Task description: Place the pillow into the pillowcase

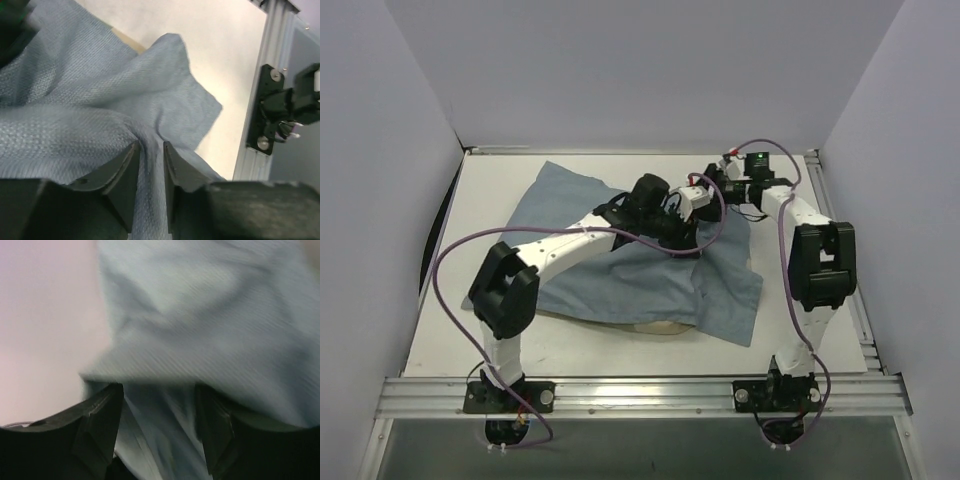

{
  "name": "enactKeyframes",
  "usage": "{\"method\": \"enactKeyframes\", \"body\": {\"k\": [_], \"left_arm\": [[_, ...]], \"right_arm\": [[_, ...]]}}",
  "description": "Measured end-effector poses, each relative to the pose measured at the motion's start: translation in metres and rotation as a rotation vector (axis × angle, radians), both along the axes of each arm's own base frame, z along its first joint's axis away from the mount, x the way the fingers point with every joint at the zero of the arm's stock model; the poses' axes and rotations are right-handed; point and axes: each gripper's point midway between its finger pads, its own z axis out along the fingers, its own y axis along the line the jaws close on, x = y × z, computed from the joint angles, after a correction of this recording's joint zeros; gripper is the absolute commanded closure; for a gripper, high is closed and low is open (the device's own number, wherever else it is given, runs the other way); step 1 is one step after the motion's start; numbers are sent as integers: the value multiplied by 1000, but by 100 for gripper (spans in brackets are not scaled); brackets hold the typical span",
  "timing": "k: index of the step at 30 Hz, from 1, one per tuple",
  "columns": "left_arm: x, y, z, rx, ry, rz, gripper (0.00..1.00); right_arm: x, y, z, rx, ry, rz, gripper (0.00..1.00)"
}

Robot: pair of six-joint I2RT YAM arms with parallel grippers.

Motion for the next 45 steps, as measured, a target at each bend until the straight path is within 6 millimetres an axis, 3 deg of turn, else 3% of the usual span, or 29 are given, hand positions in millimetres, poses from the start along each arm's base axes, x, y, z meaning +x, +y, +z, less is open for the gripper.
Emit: {"method": "enactKeyframes", "body": {"k": [4,7,9,11,13,16,18,22,25,27,29,32,34,36,37,39,45], "left_arm": [[14,-10,-35,44,35,8,48],[24,5,-31,41,36,27,39],[29,32,-19,42,24,53,39],[29,69,-1,55,-15,78,38],[21,108,16,86,-73,88,38],[-21,152,23,161,-162,31,38],[-53,166,3,216,-176,-43,38],[-107,184,-81,411,-35,-192,43],[-110,175,-141,542,87,-223,43],[-95,158,-156,585,141,-197,45],[-65,127,-153,565,149,-160,46],[3,70,-128,439,52,-80,44],[47,56,-99,334,-33,-22,40],[70,72,-72,276,-70,25,36],[77,86,-60,256,-78,49,27],[86,124,-37,221,-100,100,25],[67,235,-1,221,-88,302,23]], "right_arm": [[-14,-86,-27,-113,78,-40,40],[-30,-149,-29,-207,115,-66,40],[-43,-179,-21,-277,98,-69,40],[-65,-187,-5,-343,63,-31,40],[-88,-176,11,-395,7,36,36],[-131,-152,23,-466,-55,158,17],[-156,-144,21,-504,-69,232,9],[-180,-164,6,-600,-27,274,5],[-183,-181,-1,-674,-28,296,5],[-184,-191,-4,-714,-29,307,5],[-185,-199,-6,-747,-30,317,5],[-185,-210,-9,-788,-41,336,5],[-184,-218,-11,-816,-51,343,5],[-182,-225,-14,-846,-64,349,4],[-180,-228,-16,-861,-72,350,4],[-172,-236,-21,-905,-96,349,4],[-123,-261,-36,-1029,-197,345,4]]}}
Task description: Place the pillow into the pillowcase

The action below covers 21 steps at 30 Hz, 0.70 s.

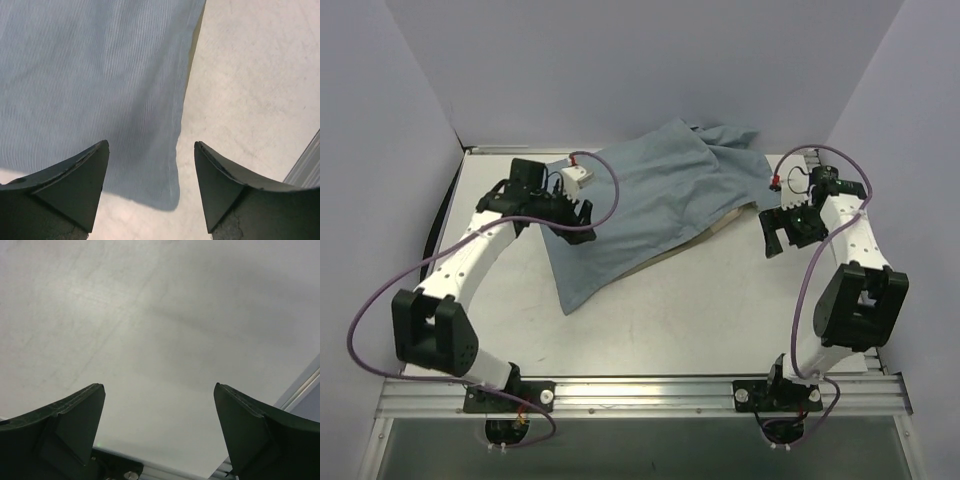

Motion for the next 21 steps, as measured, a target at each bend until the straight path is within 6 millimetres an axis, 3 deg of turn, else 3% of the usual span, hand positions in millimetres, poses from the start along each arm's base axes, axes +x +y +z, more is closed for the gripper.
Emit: {"method": "enactKeyframes", "body": {"k": [4,8,11,14,16,19,20,21], "left_arm": [[-44,27,-15,49,43,49,16],[-91,29,-58,156,122,29,16],[-107,37,-80,198,193,34,16],[-101,53,-82,194,217,96,16],[-97,63,-82,187,228,131,16],[-95,78,-82,177,252,179,16],[-92,86,-81,172,259,202,16],[-90,94,-80,164,269,223,16]], "right_arm": [[61,-15,-10,-32,-47,10,6],[108,-15,-19,-48,-84,40,6],[144,4,-17,-53,-131,93,2],[176,38,-13,-49,-197,178,1],[185,62,-18,-47,-214,250,3],[182,100,-43,-47,-180,372,20],[178,111,-53,-49,-157,414,33],[170,121,-64,-52,-127,460,38]]}}
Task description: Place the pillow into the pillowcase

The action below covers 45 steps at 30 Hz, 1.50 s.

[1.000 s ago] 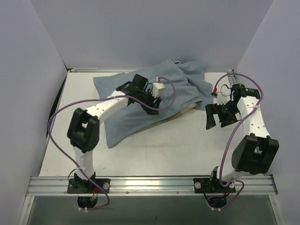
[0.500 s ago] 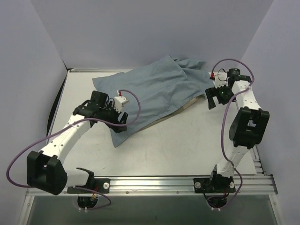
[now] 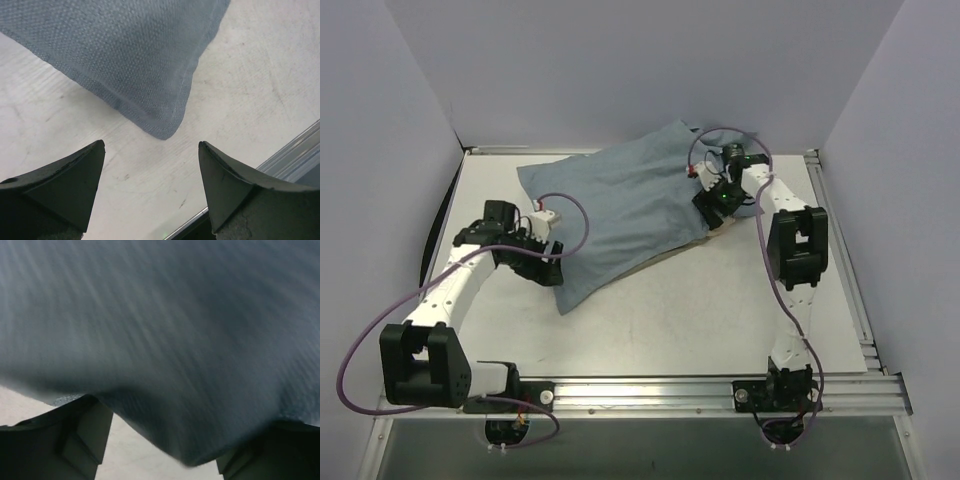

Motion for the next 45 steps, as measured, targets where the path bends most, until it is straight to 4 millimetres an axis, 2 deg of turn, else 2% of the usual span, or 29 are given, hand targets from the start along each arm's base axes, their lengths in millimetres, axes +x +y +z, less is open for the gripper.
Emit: {"method": "enactKeyframes", "body": {"k": [1,3,5,7,10,12,13,16,20,22,25,30,33,35,36,37,40,45], "left_arm": [[4,10,2,-4,3,32,17],[12,32,6,-13,6,97,17],[20,54,10,-8,-4,151,17],[23,71,12,4,-18,171,16],[16,80,9,27,-12,143,16],[10,84,5,44,-9,105,14],[6,86,3,53,-9,88,14],[-7,91,-2,75,10,35,14],[-22,97,-9,77,59,-25,14],[-28,103,-15,57,99,-23,14],[-30,112,-22,18,143,5,14],[-26,122,-23,-11,147,42,10],[-26,123,-23,-12,145,45,9],[-26,123,-23,-11,143,44,9],[-26,123,-23,-8,139,41,9],[-27,123,-24,-6,134,39,9],[-34,120,-29,-6,134,28,9],[-46,114,-52,1,131,-2,9]], "right_arm": [[-9,10,-10,-13,31,37,45],[-32,25,-25,-29,94,101,46],[-63,41,-31,-27,164,156,43],[-97,53,-29,-8,226,184,36],[-131,62,-11,12,272,196,28],[-144,58,0,22,289,169,20],[-146,52,6,27,285,143,15],[-143,20,19,19,246,39,8],[-151,-33,26,-31,164,-69,6],[-160,-48,23,-66,136,-78,5],[-155,-46,12,-77,85,-37,4],[-133,-34,-16,-73,7,62,6],[-120,-26,-36,-92,-12,149,20],[-118,-23,-46,-100,6,190,47],[-111,-23,-45,-110,-15,203,55],[-107,-22,-45,-115,-21,213,70],[-99,-24,-47,-145,-25,243,100],[-101,-38,-47,-169,-3,247,100]]}}
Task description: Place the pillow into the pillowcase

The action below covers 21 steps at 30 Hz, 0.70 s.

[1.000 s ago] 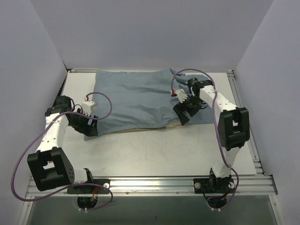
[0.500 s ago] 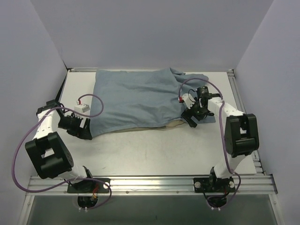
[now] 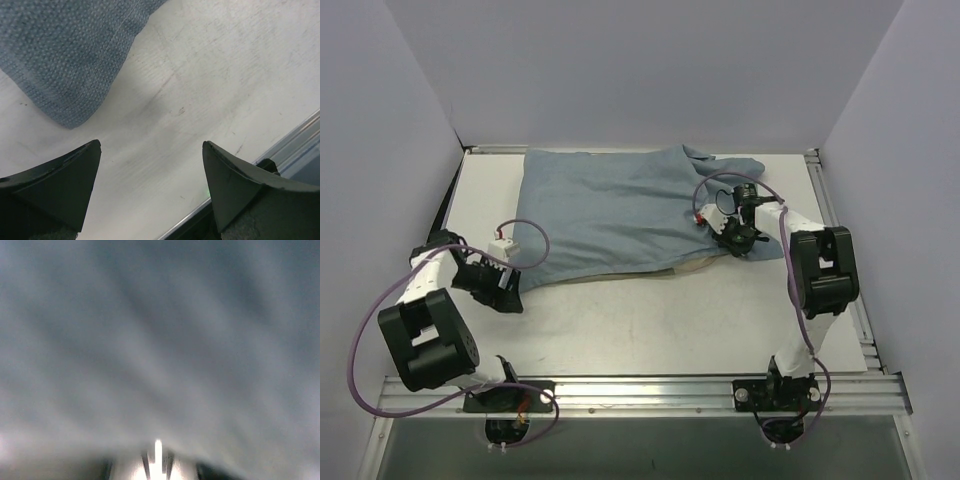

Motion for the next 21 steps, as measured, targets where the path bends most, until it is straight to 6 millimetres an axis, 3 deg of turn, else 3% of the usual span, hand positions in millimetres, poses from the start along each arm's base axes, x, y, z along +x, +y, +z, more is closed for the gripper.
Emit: {"method": "enactKeyframes", "body": {"k": [5,10,15,21], "left_arm": [[9,-1,-27,87,-50,-55,11],[43,9,-42,222,-156,-89,16],[71,22,-46,302,-238,-69,29],[87,28,-43,332,-297,-53,25]], "right_arm": [[-9,-8,4,-3,30,-18,100],[-17,-9,23,5,12,-27,100],[-23,-10,37,12,-11,-41,100],[-28,-11,40,16,-8,-59,100]]}}
